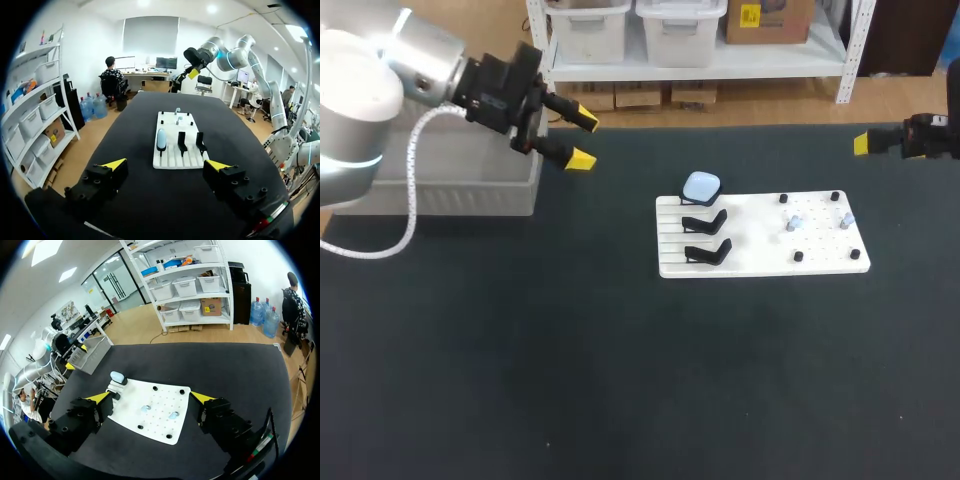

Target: Pick up each earbud case from the left stands, insert the matching earbuds, close the lid, and place the case in the box.

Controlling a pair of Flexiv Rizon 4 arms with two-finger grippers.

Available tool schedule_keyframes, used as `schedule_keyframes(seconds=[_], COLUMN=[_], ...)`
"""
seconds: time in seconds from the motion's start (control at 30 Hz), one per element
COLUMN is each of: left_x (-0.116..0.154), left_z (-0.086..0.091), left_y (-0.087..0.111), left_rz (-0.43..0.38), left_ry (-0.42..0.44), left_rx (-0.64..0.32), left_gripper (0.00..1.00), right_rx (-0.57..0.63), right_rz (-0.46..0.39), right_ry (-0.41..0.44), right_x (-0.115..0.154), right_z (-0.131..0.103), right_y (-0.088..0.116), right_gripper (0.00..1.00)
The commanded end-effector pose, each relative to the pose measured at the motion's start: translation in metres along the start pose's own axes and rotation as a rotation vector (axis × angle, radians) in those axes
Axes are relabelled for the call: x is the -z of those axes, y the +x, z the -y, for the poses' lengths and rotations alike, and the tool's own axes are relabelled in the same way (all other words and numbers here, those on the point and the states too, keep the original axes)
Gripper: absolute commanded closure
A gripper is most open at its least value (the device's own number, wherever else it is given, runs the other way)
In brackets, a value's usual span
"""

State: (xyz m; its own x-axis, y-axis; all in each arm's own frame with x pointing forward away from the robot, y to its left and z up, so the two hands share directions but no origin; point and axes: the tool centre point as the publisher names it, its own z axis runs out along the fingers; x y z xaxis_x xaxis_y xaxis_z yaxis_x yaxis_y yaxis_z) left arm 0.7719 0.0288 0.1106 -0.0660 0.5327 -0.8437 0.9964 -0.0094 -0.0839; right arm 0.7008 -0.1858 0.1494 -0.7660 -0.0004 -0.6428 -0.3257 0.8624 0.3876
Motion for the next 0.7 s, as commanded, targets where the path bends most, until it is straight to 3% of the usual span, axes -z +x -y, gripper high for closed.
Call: schedule_keyframes(seconds=[0.03,0.7], left_x=[-0.011,-0.071], left_z=[0.0,0.023], left_y=[0.001,-0.001], left_rz=[-0.011,0.034], left_ry=[0.014,-0.015], left_rx=[0.0,-0.008], left_gripper=[0.0,0.0], right_rx=[0.0,0.0], right_rz=[0.0,0.0], right_ry=[0.001,0.001], right_x=[0.0,0.0], right_z=[0.0,0.0], right_y=[0.0,0.0], right_gripper=[0.0,0.0])
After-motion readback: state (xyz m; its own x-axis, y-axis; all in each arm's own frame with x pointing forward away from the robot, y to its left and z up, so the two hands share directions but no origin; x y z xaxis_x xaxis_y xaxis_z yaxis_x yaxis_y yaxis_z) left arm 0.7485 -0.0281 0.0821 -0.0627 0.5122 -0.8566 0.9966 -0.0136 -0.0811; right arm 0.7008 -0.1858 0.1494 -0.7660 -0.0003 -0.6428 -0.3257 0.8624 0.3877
